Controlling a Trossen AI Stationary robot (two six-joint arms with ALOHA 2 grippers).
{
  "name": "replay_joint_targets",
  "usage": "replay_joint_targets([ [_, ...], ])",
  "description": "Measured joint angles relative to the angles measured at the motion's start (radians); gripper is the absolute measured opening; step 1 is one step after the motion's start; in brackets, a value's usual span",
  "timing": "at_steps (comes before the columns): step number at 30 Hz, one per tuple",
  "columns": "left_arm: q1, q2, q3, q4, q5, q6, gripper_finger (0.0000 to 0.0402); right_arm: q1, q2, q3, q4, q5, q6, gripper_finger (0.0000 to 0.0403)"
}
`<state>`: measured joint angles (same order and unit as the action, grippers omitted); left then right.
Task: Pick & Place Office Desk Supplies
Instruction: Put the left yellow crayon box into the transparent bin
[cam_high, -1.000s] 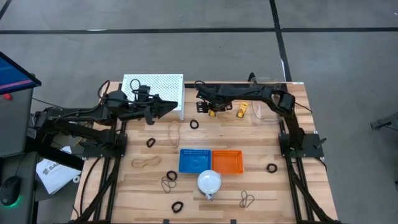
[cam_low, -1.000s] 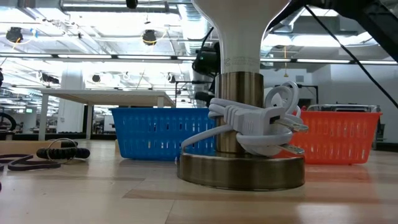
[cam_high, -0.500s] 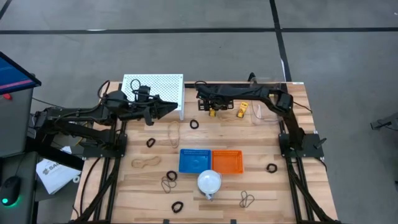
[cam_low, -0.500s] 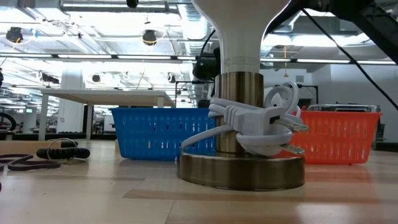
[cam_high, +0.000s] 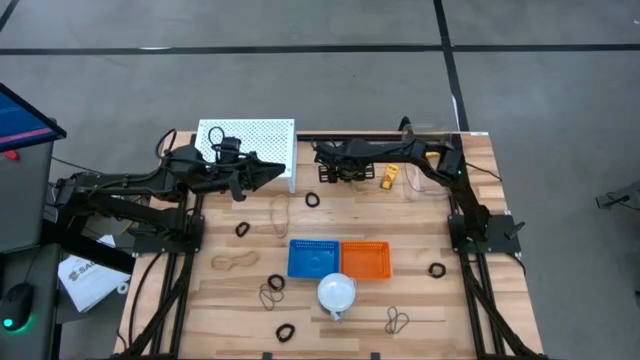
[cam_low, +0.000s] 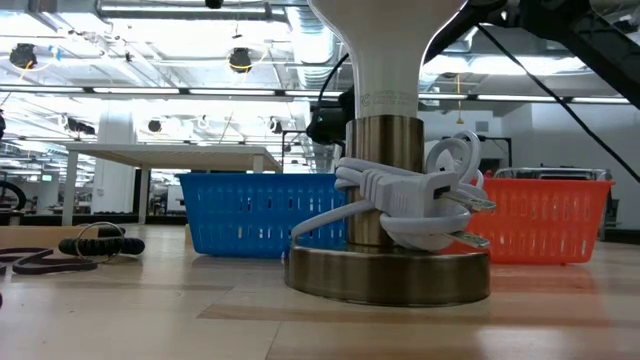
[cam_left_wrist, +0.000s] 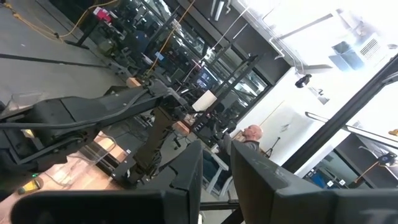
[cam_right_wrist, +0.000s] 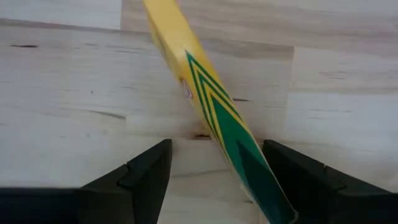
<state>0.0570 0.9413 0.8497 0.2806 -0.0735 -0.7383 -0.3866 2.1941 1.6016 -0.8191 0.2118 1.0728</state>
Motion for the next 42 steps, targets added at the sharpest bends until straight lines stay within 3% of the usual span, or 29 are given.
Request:
replay_joint_targets([
  [15,0.000,0.000,0.000,0.005,0.000,0.000,0.0076,-0.008,0.001,-0.001,0.005,0.002,-0.033,0.0237],
  [31,0.000,0.000,0.000,0.005,0.000,0.000,0.0076,0.001,-0.004,-0.003,0.013,0.003,-0.063,0.0029],
  [36,0.000,0.000,0.000,0.004,0.000,0.000,0.0076,0.020,-0.032,-0.004,0.015,0.007,-0.086,0.0026],
  [42,0.000,0.000,0.000,0.002,0.000,0.024,0.0076,0.035,-0.148,-0.003,-0.038,0.097,-0.131,0.0041],
])
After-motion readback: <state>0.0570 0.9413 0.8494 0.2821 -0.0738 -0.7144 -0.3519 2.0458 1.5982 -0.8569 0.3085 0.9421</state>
